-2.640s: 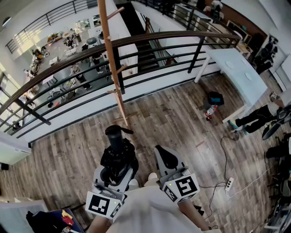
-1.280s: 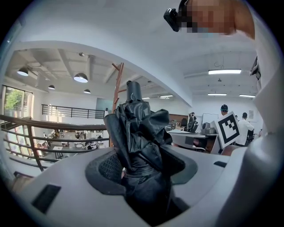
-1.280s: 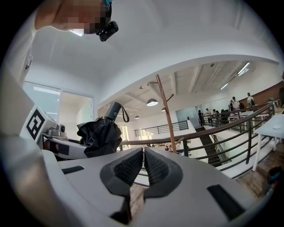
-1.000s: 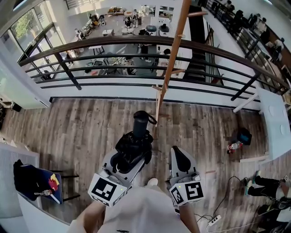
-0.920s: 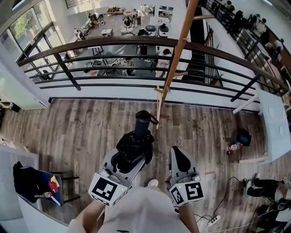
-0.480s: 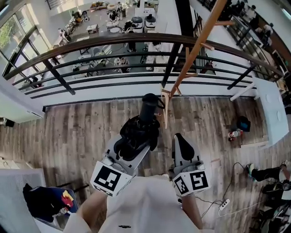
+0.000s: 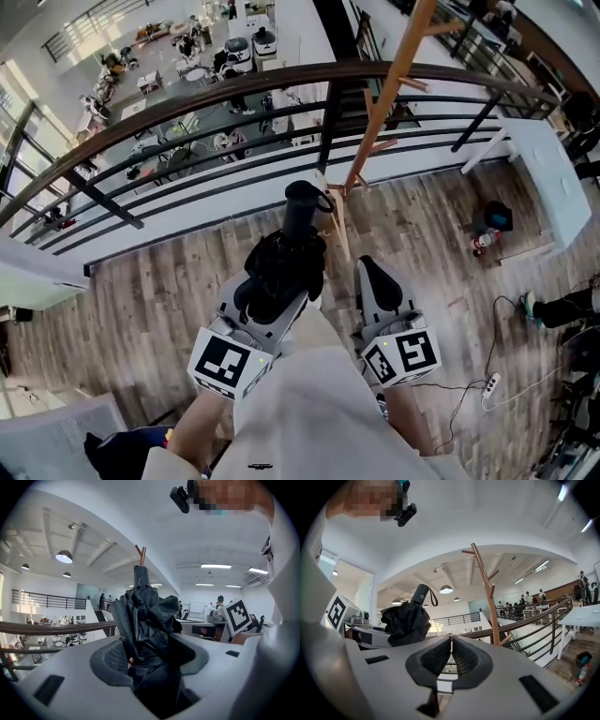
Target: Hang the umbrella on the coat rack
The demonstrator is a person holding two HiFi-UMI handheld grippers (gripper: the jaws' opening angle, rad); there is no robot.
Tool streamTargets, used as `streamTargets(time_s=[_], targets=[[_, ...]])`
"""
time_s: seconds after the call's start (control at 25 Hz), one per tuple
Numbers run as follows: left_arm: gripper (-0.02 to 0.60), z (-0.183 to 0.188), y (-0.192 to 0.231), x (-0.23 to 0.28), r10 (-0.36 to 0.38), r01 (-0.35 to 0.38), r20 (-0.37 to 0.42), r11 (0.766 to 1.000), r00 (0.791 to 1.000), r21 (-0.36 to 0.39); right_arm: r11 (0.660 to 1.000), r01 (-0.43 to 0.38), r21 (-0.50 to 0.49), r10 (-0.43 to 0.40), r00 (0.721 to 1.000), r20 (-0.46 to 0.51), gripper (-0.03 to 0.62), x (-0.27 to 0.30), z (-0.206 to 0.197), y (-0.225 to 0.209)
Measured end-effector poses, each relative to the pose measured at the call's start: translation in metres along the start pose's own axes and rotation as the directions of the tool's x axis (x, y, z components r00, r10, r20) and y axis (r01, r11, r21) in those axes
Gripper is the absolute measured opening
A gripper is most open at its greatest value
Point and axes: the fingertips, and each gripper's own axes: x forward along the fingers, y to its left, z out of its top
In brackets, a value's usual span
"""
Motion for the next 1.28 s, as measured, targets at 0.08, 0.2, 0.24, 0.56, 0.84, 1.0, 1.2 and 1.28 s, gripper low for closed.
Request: streamTargets(time_s=[0.08, 0.2, 0.24, 0.56, 0.84, 1.0, 1.2, 1.28], targets=[[0.245, 0.004, 0.008, 0.017, -0.027, 0.027, -0.006, 1.0, 1.0, 0.005, 1.0, 0.022, 0.007, -0.022, 1.0, 0.007, 0.035, 0.013, 0.002, -0.012], [0.245, 0.011, 0.022, 0.043, -0.072, 0.073, -0.02, 0.997, 0.997, 0.025, 0.998, 0.06, 0.021, -0.06, 0.998, 0.02, 0.035, 0.034, 0.006, -0.033], [0.245, 0.013, 0.028, 0.052, -0.084, 0.085, -0.03, 0.996, 0.996, 0.032, 0.997, 0.071, 0.031, -0.072, 0.997, 0.024, 0.035, 0.042, 0.008, -0.04], [0.245, 0.053, 0.07, 0.139, -0.217, 0.218, -0.015, 0.973, 0.976, 0.079, 0.983, 0.177, 0.056, -0.18, 0.982, 0.059, 0.036, 0.116, 0.031, -0.115], [0.245, 0.082, 0.105, 0.196, -0.311, 0.307, 0.029, 0.946, 0.95, 0.1, 0.973, 0.225, 0.055, -0.229, 0.97, 0.076, 0.036, 0.166, 0.05, -0.147], [0.245, 0.087, 0.114, 0.214, -0.339, 0.336, 0.015, 0.936, 0.941, 0.102, 0.969, 0.241, 0.043, -0.245, 0.964, 0.102, 0.036, 0.18, 0.063, -0.158], [0.245, 0.089, 0.113, 0.229, -0.378, 0.378, -0.019, 0.922, 0.926, 0.088, 0.968, 0.249, 0.037, -0.251, 0.959, 0.132, 0.036, 0.186, 0.078, -0.166], [0.245, 0.089, 0.11, 0.23, -0.399, 0.402, -0.051, 0.911, 0.915, 0.093, 0.966, 0.258, 0.034, -0.26, 0.956, 0.137, 0.035, 0.185, 0.085, -0.165]])
